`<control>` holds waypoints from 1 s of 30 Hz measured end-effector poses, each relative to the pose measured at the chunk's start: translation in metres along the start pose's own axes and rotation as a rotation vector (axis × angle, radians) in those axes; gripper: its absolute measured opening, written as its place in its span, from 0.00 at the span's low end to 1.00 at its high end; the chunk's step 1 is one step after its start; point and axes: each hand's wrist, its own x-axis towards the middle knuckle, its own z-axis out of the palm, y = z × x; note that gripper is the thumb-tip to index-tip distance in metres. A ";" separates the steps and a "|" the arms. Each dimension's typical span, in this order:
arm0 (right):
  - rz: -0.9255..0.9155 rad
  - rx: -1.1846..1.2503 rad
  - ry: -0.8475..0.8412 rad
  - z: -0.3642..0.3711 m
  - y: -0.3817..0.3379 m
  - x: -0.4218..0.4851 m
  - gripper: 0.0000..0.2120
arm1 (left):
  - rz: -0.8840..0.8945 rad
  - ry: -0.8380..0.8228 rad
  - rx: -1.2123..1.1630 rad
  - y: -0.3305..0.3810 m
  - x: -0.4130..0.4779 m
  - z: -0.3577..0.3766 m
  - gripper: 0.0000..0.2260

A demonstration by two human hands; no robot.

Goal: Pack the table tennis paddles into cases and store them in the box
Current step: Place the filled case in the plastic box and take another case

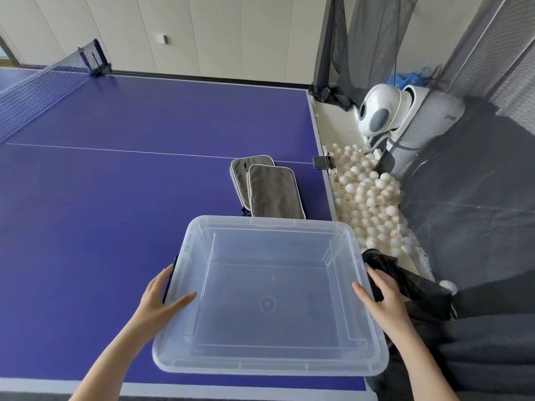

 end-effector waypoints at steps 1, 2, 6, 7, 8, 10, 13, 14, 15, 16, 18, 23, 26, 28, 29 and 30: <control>0.009 -0.003 -0.015 0.001 0.000 -0.001 0.24 | 0.008 0.005 0.040 0.000 -0.002 0.003 0.35; 0.014 -0.004 -0.043 0.002 0.002 -0.002 0.23 | 0.010 0.007 0.062 0.000 -0.003 0.006 0.36; 0.061 0.046 -0.079 0.008 0.002 -0.003 0.27 | 0.004 -0.004 0.027 0.002 -0.003 0.014 0.38; 0.056 0.049 -0.067 0.009 0.001 -0.003 0.28 | 0.010 -0.010 0.030 0.002 -0.003 0.014 0.38; 0.032 0.040 -0.058 0.010 0.000 -0.002 0.27 | 0.015 -0.016 0.038 0.002 -0.003 0.015 0.38; -0.026 -0.004 -0.042 0.011 -0.004 -0.002 0.24 | 0.017 -0.025 0.054 0.002 -0.005 0.014 0.39; -0.057 -0.023 -0.040 0.008 -0.007 -0.002 0.22 | 0.014 -0.036 0.047 0.004 -0.007 0.012 0.40; -0.066 -0.019 -0.046 0.007 -0.009 -0.003 0.22 | 0.016 -0.036 0.037 0.005 -0.008 0.010 0.41; -0.072 -0.016 -0.053 0.006 -0.011 -0.003 0.22 | 0.019 -0.040 0.025 0.005 -0.009 0.008 0.41; -0.074 -0.009 -0.056 0.005 -0.012 -0.004 0.22 | 0.023 -0.048 0.015 0.006 -0.010 0.006 0.41; -0.086 0.008 -0.048 0.001 -0.017 -0.003 0.24 | 0.035 -0.056 -0.005 0.011 -0.012 0.002 0.39; -0.072 0.037 -0.011 -0.009 -0.040 0.011 0.31 | 0.118 -0.011 -0.095 0.035 -0.013 -0.009 0.25; -0.081 0.082 -0.048 -0.012 -0.059 0.019 0.29 | 0.142 0.015 -0.132 0.048 -0.012 -0.017 0.23; -0.095 0.090 -0.058 -0.010 -0.070 0.024 0.24 | 0.162 0.038 -0.142 0.055 -0.015 -0.023 0.22; -0.101 0.094 -0.061 -0.008 -0.076 0.028 0.21 | 0.173 0.052 -0.146 0.057 -0.016 -0.027 0.22; -0.105 0.088 -0.065 -0.005 -0.082 0.031 0.20 | 0.180 0.068 -0.148 0.059 -0.017 -0.032 0.22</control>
